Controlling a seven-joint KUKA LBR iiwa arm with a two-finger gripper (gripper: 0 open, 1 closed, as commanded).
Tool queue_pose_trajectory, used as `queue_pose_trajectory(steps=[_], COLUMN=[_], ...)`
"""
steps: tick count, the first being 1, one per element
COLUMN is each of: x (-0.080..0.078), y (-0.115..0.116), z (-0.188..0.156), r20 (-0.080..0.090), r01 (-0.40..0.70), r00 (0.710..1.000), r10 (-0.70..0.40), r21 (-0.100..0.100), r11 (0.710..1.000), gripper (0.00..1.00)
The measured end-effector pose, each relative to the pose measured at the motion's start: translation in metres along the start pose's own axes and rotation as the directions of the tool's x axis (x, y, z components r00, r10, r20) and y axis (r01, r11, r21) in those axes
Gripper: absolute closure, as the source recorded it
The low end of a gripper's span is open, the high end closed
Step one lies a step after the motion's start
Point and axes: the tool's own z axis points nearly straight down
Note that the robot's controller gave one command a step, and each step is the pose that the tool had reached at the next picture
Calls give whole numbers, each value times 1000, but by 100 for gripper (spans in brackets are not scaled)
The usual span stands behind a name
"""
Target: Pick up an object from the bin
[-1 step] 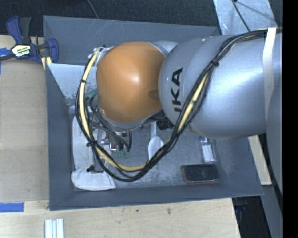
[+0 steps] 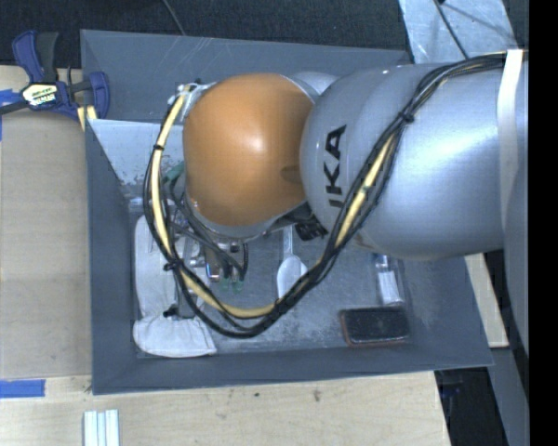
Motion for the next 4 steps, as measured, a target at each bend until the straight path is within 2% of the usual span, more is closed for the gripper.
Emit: queue_pose_trajectory(steps=[1, 2, 3, 4], x=[-17, -6, -27, -23], y=[-27, -70, -70, -95], z=[64, 100, 127, 143], r20=[5, -3, 2, -1], r01=[-36, -55, -151, -189], r00=[999, 998, 989, 982], r10=[36, 55, 151, 189], r21=[-2, 1, 1, 0], r11=[999, 998, 989, 982], gripper=[0, 0, 0, 0])
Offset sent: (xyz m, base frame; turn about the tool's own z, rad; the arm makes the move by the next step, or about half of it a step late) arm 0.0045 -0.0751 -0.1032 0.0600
